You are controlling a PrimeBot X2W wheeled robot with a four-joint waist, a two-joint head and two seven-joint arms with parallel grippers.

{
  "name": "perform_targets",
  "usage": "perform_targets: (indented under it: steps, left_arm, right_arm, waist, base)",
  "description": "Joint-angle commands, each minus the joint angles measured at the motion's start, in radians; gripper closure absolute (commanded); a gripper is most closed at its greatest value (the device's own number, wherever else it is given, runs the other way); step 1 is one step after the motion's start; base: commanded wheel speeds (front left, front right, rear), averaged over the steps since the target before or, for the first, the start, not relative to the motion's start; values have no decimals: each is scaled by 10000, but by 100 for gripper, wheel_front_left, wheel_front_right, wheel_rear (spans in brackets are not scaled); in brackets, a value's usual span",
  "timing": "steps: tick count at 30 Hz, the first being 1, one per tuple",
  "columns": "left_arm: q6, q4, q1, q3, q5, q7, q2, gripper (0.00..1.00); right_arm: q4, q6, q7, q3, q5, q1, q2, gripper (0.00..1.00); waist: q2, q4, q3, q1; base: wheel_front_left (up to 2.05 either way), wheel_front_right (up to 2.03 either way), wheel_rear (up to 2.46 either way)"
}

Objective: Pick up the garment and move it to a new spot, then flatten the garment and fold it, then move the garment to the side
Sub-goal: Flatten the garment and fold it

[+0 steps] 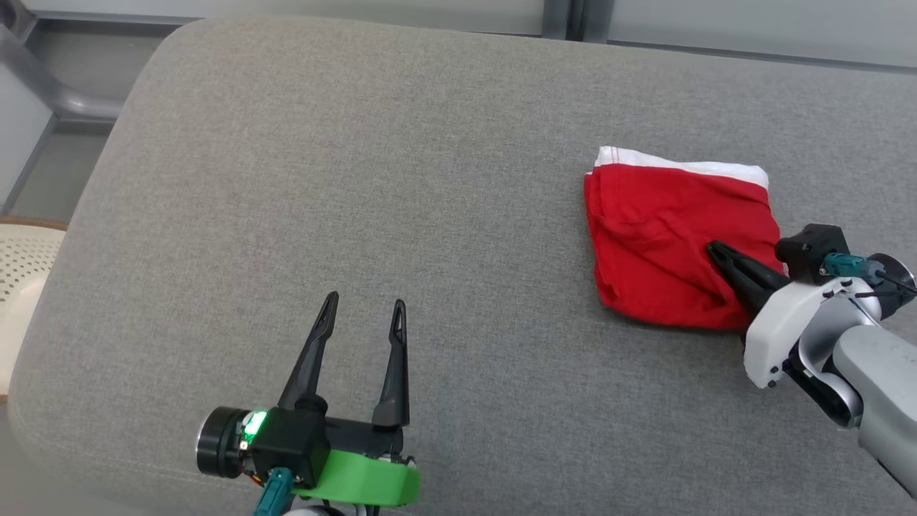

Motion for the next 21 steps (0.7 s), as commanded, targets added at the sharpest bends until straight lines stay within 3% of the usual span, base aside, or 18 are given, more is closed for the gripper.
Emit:
perform_targets:
  steps: [1, 7, 16, 21]
  left_arm:
    - [53, 12, -189, -19, -13, -23, 15, 0]
    - [147, 76, -188, -63, -62, -23, 15, 0]
    - [33, 130, -113, -45, -51, -23, 16, 0]
    - [13, 114, -101, -20, 11, -23, 16, 0]
  right_arm:
    - [160, -14, -8, 285, 267, -164, -99, 100]
    - [191, -14, -455, 1766, 1113, -559, -398, 100]
    - [-1311, -13, -605, 4161, 2063, -848, -739, 100]
    - [-1937, -16, -951, 4291, 2362, -1228, -1009, 100]
  waist:
    - [0, 185, 174, 0]
    - [0, 232, 122, 0]
    - [0, 10, 34, 0]
    - [0, -21, -28, 0]
  base:
    - [0, 0, 0]
    - [0, 0, 0]
    - [0, 0, 0]
    - [0, 0, 0]
